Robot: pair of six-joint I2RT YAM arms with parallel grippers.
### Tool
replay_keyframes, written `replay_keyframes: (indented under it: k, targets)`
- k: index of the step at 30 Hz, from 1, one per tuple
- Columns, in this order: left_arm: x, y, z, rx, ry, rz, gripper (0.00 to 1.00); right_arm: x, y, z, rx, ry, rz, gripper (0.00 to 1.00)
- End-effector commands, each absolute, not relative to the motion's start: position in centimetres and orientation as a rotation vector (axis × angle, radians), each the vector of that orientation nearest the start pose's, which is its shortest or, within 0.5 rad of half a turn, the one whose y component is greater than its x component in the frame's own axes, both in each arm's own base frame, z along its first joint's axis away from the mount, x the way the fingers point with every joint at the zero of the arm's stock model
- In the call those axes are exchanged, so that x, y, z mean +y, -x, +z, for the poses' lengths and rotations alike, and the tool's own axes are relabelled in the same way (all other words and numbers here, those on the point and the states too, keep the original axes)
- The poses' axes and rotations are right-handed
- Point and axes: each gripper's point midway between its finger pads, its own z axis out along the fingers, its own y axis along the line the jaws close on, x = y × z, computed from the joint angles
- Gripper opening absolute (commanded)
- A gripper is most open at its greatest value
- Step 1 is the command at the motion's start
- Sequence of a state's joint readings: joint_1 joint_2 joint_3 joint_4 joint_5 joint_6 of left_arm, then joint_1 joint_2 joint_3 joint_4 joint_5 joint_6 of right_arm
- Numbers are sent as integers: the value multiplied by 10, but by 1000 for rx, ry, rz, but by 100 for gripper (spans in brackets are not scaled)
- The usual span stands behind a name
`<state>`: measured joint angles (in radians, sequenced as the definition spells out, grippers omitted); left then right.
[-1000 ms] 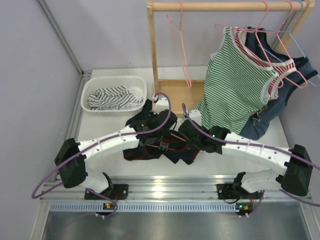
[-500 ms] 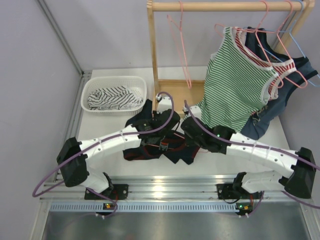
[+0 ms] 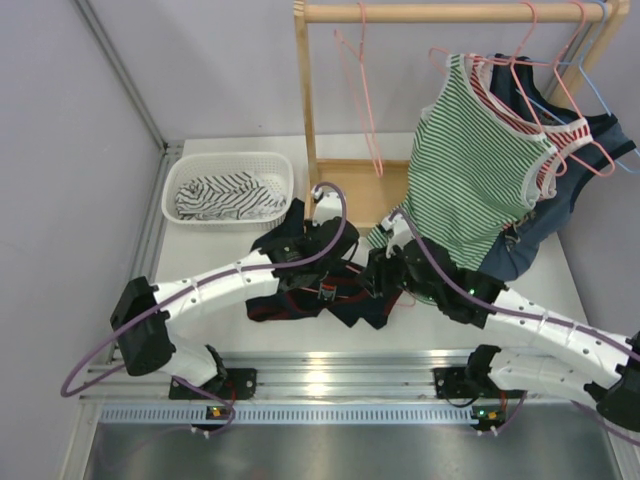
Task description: Place the tank top on the hanger
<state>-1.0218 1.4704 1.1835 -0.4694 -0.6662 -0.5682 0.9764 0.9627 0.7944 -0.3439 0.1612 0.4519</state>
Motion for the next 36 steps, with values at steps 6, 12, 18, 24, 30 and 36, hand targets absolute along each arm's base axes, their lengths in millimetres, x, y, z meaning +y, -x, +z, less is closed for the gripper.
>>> replay_keyframes:
  k: [6,12,18,24,30,36]
  targets:
    - [-285,-277,232,2070,-166,-230,0,285,-210,241,1819,584,940,41]
    - [-289,-274,243,2060,-172,-259,0,297,-213,239,1817,659,946,45]
    - [-294,-274,253,2045,-178,-281,0,296,-214,234,1816,680,933,49]
    - [-301,-271,262,2034,-192,-294,0,304,-212,241,1780,711,986,49]
    - [-304,-267,275,2015,-200,-306,0,308,-215,242,1787,725,979,47]
    - [-304,-265,283,2006,-206,-309,0,309,-219,247,1772,702,995,43]
